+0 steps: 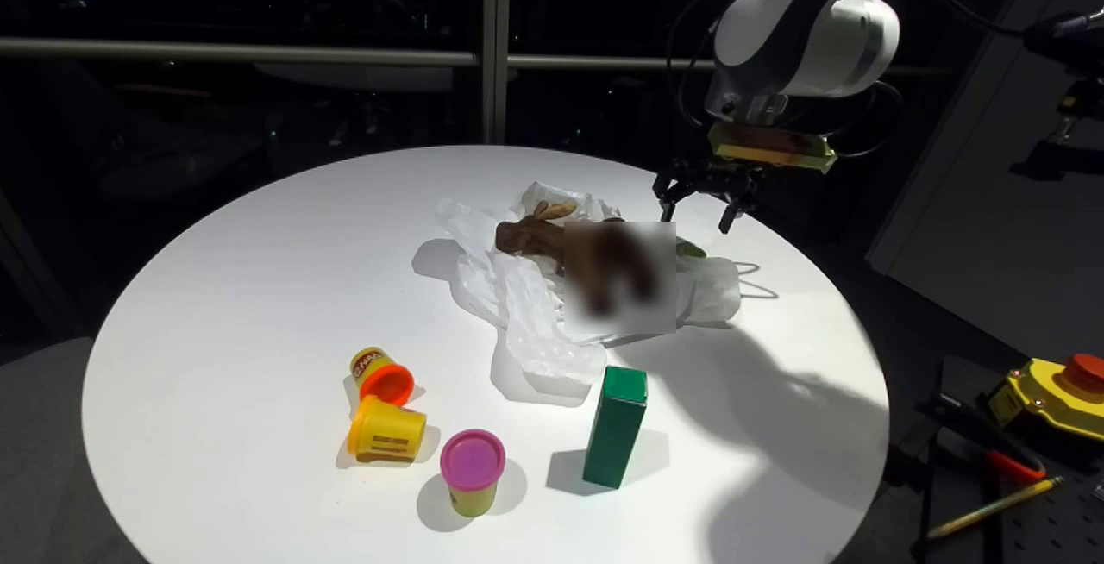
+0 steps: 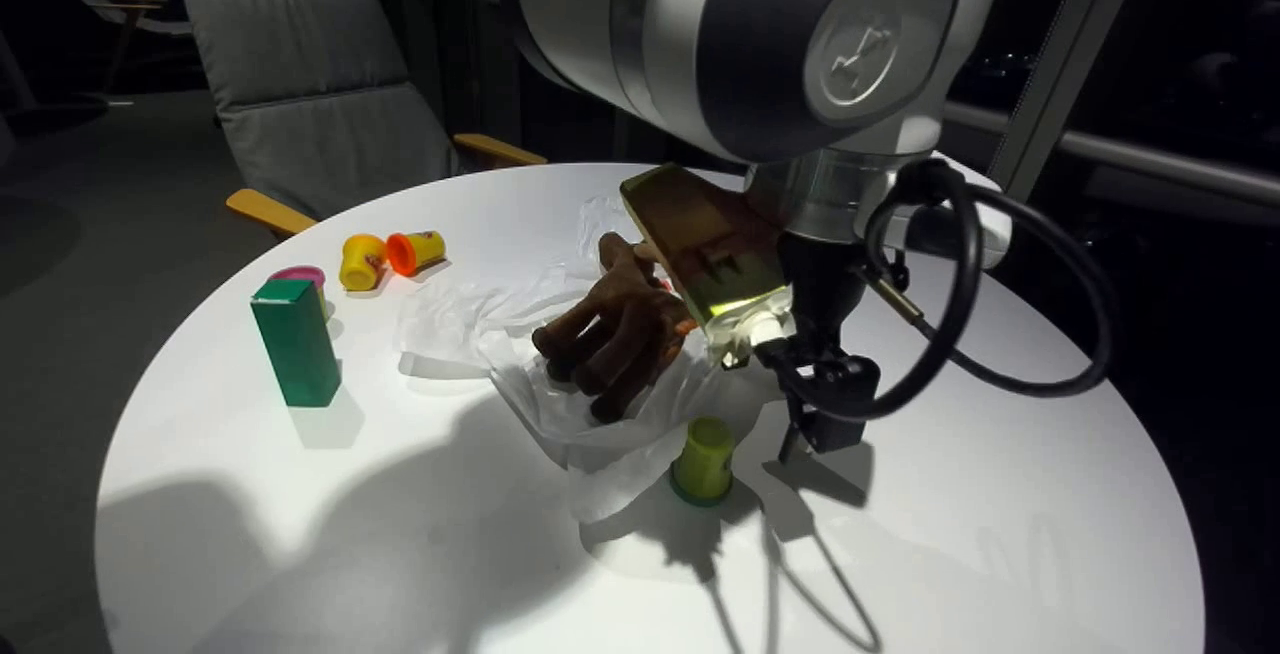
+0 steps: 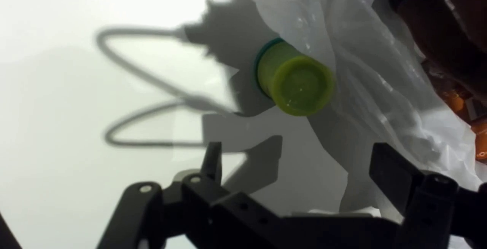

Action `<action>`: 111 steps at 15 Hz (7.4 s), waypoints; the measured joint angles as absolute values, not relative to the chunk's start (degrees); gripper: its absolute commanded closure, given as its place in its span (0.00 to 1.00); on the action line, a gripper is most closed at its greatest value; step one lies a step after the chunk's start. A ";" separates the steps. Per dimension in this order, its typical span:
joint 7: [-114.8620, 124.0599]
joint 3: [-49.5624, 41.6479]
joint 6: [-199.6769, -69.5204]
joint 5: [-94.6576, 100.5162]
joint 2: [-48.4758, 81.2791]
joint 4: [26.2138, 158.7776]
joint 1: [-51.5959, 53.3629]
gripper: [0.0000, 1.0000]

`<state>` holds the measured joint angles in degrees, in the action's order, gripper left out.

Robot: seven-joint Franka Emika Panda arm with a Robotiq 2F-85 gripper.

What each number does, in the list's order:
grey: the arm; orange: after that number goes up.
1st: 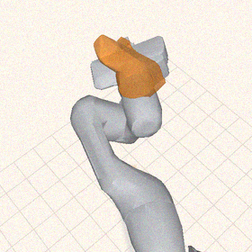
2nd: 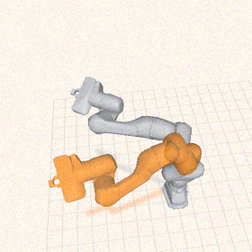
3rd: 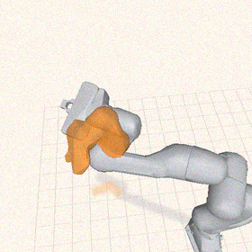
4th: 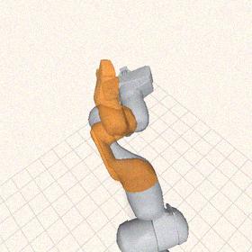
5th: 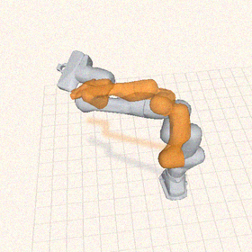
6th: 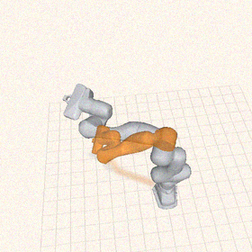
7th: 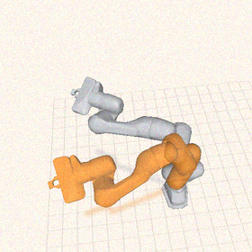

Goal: Put the objects inside the plastic

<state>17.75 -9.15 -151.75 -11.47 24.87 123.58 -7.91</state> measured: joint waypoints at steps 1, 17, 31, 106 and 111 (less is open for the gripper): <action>17.75 -8.82 -151.76 -12.72 25.35 123.29 -7.98 0.00; 20.87 -8.29 -150.78 -15.75 30.02 120.60 -8.02 0.00; 22.39 -8.28 -150.59 -15.89 29.40 121.95 -7.93 0.85; 9.35 -10.39 -158.37 49.84 16.14 142.08 -7.78 0.00; 13.94 -10.11 -162.68 48.27 23.22 136.97 -7.80 0.00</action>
<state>13.94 -10.11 -162.68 48.27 23.22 136.97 -7.80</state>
